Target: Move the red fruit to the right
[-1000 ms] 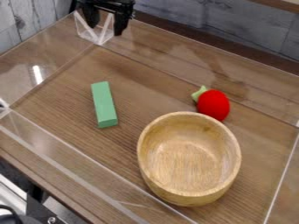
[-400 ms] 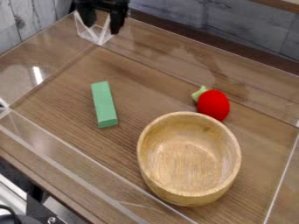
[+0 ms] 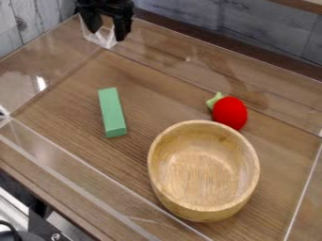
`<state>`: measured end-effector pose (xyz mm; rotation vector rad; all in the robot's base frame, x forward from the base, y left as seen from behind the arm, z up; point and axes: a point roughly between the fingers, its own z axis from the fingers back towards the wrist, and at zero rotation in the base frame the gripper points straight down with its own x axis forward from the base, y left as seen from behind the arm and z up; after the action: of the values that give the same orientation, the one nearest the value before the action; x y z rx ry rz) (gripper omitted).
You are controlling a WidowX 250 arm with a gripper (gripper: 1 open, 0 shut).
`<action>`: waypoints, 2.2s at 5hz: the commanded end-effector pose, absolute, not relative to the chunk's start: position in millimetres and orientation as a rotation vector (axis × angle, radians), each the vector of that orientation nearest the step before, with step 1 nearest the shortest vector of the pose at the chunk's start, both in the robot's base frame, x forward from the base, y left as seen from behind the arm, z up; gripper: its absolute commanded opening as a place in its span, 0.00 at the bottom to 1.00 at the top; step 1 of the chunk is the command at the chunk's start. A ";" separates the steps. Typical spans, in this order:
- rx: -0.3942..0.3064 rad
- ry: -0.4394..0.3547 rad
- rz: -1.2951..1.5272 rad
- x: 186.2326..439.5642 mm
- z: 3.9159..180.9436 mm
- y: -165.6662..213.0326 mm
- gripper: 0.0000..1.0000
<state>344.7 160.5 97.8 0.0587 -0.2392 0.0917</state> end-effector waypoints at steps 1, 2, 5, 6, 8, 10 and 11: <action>0.082 -0.355 0.042 352.7 132.4 151.1 1.00; 0.099 -0.351 0.039 358.1 133.9 165.9 1.00; 0.110 -0.302 0.071 363.1 128.4 147.2 1.00; 0.114 -0.289 0.090 365.1 112.1 162.1 1.00; 0.127 -0.289 0.070 364.1 98.0 180.5 1.00; 0.113 -0.320 -0.037 365.7 107.6 170.6 1.00; 0.106 -0.333 -0.096 365.3 115.7 162.7 1.00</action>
<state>360.4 162.3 84.3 0.0675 -0.2593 -0.0857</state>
